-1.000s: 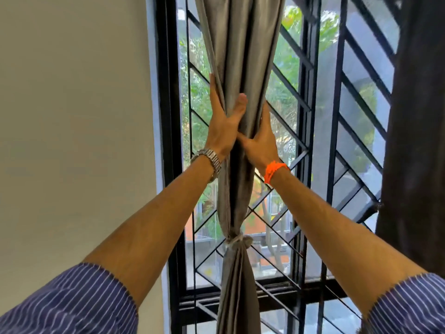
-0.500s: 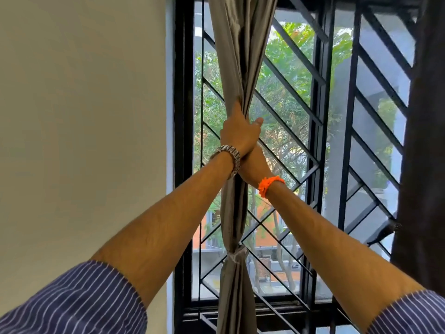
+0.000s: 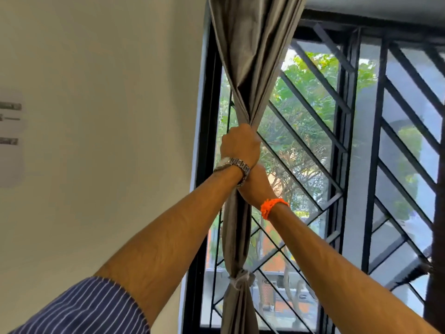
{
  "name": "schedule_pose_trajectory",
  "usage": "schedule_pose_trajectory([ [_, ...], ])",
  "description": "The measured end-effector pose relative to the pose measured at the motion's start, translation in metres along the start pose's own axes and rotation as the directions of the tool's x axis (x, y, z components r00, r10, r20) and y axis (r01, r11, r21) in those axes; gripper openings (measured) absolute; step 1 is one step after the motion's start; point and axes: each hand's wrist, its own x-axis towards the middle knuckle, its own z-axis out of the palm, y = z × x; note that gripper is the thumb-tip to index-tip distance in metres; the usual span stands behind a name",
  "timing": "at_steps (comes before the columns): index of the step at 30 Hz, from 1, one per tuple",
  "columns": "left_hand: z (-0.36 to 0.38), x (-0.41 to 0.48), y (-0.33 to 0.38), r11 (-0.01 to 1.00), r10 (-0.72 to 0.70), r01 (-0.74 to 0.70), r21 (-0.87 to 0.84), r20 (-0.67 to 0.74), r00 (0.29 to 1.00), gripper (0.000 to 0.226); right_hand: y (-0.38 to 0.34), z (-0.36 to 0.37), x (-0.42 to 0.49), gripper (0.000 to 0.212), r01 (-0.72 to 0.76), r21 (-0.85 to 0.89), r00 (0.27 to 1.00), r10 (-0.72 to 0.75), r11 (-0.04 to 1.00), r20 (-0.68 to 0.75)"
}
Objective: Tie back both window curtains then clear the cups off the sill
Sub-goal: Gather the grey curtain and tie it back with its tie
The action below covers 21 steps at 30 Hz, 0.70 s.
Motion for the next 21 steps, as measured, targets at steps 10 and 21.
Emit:
schedule_pose_trajectory([
  [10, -0.074, 0.043, -0.074, 0.999, -0.014, 0.018, 0.043, -0.105, 0.994, 0.034, -0.053, 0.083, 0.05, 0.024, 0.08, 0.057, 0.996, -0.078, 0.995, -0.036],
  [21, -0.14, 0.069, -0.185, 0.996, -0.031, 0.048, 0.078, -0.205, 0.978, 0.036, -0.112, 0.199, 0.079, 0.035, 0.081, 0.123, 0.996, -0.086, 0.989, 0.039],
])
